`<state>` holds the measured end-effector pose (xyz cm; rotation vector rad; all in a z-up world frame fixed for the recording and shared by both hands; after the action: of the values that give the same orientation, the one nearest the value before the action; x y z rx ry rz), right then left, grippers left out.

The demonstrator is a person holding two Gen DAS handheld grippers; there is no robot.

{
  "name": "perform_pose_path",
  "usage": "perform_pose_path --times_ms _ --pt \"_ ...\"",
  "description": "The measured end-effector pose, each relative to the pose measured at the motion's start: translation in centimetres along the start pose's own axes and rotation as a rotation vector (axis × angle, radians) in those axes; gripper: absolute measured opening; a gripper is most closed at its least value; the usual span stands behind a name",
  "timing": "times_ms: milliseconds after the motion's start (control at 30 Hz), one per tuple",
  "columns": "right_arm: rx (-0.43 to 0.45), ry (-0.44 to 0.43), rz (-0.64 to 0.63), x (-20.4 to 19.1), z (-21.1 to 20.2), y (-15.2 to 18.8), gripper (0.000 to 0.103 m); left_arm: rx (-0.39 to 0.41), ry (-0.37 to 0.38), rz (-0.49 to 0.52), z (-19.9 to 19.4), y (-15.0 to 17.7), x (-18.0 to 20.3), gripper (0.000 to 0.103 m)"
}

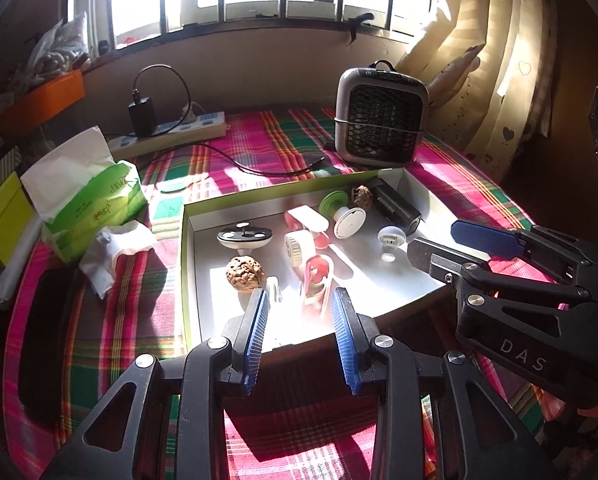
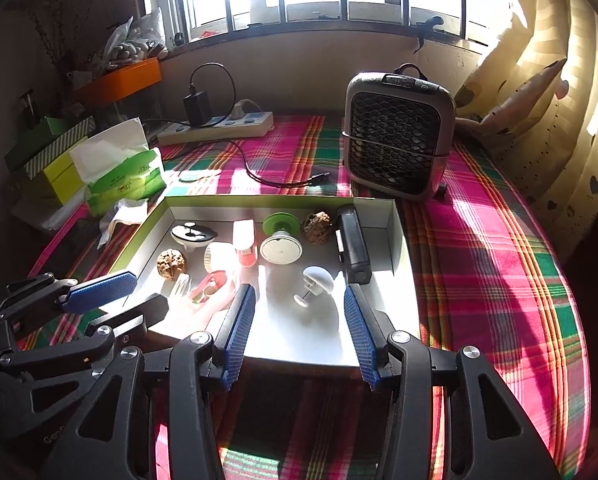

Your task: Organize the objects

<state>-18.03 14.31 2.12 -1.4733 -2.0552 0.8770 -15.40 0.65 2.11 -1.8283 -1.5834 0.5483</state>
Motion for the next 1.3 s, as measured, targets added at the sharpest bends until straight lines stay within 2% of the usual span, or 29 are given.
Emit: perform_pose_path --times_ms 400,800,1300 --pt "0.005 0.015 0.002 -0.7 -2.2 2.2 0.052 -0.006 -0.046 -0.014 -1.7 2.7 0.2 0.031" --pt "-0.049 0.025 0.011 -0.9 -2.5 5.1 0.052 -0.059 -0.069 -0.037 -1.8 6.0 0.2 0.031" --pt "-0.127 0.084 0.021 0.2 -1.8 8.3 0.053 -0.095 -0.087 -0.064 -1.4 8.2 0.1 0.031"
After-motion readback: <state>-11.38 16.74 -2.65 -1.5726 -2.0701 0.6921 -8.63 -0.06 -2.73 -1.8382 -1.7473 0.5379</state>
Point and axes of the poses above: each gripper's, at about its wrist camera, not at the fingertips, and z roughly the way its jaws point, x to its right, y to its underside, the point moved 3 cm from there along z, roughly the way its jaws point, and after that the axes turned 6 degrees about y, right-handed, at the moved point
